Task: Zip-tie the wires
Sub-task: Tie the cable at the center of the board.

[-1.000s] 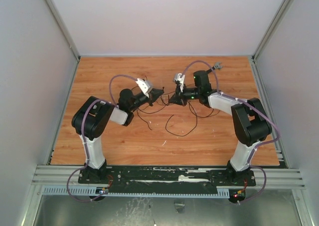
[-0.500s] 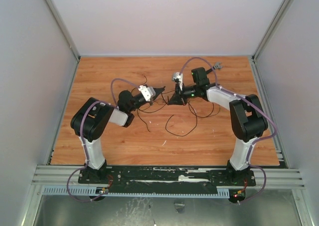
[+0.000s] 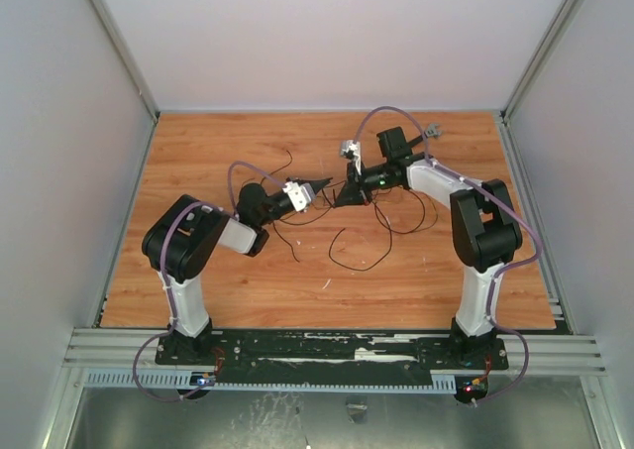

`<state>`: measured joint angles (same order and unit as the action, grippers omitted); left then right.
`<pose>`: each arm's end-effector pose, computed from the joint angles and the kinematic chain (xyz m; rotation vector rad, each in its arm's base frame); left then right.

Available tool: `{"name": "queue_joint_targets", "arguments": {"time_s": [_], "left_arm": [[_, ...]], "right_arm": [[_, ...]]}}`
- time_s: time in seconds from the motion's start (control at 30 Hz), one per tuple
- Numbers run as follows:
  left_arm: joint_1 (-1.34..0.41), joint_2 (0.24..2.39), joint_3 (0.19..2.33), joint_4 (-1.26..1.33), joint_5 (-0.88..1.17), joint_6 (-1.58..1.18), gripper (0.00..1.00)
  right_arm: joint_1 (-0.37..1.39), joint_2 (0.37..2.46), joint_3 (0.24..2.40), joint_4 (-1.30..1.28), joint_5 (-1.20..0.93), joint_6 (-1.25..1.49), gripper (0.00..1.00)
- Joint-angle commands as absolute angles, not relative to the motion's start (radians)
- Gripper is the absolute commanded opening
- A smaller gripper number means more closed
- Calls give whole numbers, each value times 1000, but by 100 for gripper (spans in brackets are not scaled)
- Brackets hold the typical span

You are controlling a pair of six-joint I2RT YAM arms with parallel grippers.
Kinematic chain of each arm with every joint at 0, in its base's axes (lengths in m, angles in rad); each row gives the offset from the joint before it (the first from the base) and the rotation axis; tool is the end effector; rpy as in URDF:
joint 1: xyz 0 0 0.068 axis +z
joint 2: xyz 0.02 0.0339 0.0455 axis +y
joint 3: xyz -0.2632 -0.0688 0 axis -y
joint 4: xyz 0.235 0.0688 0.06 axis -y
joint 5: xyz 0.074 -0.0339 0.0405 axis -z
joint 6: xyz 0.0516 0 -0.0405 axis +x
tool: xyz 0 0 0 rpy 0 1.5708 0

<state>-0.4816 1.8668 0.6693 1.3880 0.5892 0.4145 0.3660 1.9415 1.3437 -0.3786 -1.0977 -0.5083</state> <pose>0.2997 -0.1890 0.1905 1.0250 0.9950 -0.4611 0.3552 0.1853 0.1954 -1.2940 1.8038 1.2835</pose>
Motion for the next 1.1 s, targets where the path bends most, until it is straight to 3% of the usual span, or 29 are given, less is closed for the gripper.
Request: {"name": "queue_joint_targets", "arguments": {"time_s": [0.0, 1.07], "left_arm": [[-497, 1839, 655, 1405, 603, 495, 0], [-505, 1914, 657, 1482, 586, 458, 0]], "right_arm": [[356, 1973, 1412, -502, -1129, -582, 0], [342, 1958, 1507, -649, -1200, -679, 0]]}}
